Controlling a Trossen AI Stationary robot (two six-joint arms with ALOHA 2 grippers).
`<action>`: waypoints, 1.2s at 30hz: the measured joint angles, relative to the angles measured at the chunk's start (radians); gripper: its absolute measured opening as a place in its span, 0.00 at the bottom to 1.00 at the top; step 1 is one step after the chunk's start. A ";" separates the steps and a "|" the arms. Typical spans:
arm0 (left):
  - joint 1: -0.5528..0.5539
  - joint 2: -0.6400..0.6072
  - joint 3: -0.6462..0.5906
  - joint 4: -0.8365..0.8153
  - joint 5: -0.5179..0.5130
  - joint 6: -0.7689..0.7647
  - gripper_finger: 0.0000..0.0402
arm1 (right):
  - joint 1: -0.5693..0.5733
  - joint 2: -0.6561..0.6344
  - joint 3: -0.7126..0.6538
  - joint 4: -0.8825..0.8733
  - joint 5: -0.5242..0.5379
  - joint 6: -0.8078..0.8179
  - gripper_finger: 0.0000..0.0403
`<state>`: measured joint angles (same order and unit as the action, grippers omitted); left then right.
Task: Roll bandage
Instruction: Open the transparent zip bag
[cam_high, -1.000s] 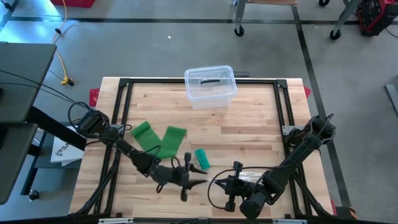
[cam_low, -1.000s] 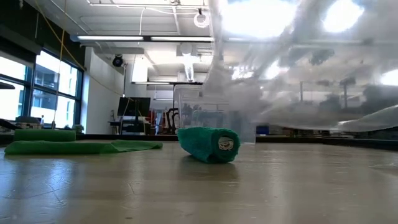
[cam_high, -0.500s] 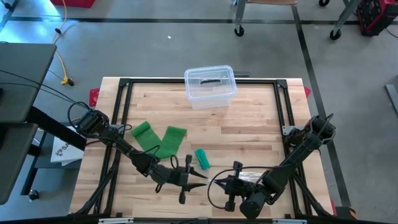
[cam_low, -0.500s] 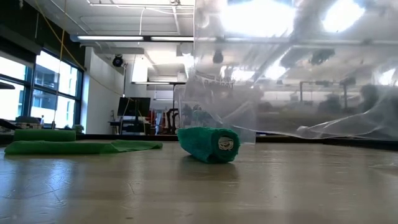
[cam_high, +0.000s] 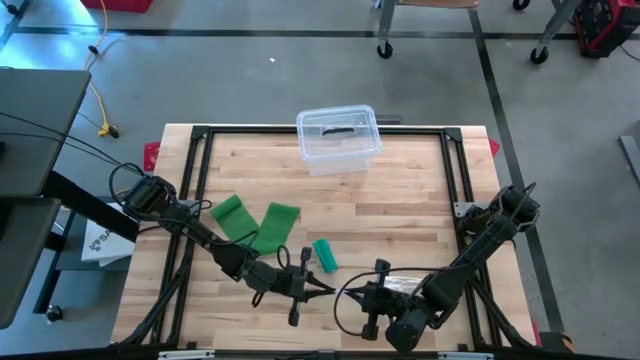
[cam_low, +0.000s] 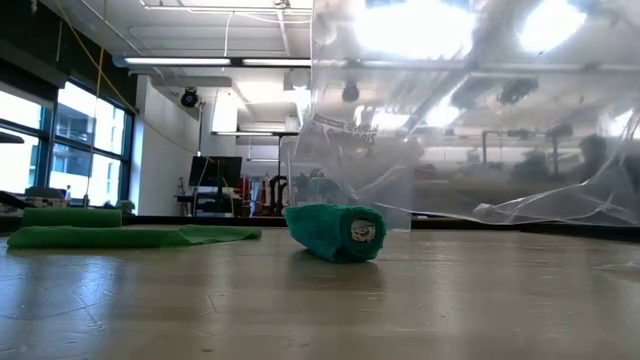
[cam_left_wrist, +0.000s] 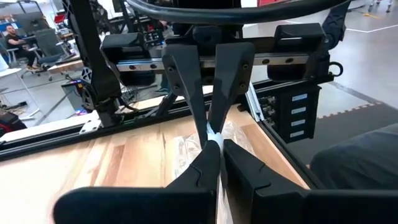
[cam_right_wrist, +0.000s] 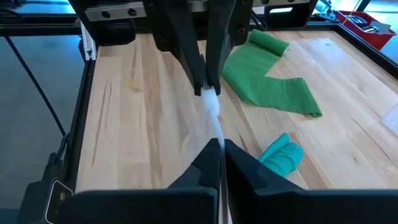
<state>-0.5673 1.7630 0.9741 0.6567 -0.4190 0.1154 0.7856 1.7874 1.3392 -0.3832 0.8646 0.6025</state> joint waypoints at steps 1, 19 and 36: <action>0.002 0.000 0.000 0.000 0.000 0.000 0.02 | 0.000 0.000 0.000 0.000 0.000 0.000 0.00; -0.015 -0.016 0.000 -0.055 -0.007 -0.052 0.28 | 0.000 0.000 0.000 0.000 0.000 0.000 0.00; -0.015 -0.008 0.000 -0.036 -0.038 -0.104 0.06 | 0.000 0.000 0.000 0.000 0.000 0.000 0.00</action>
<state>-0.5821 1.7552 0.9741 0.6208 -0.4572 0.0111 0.7860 1.7874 1.3392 -0.3835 0.8646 0.6025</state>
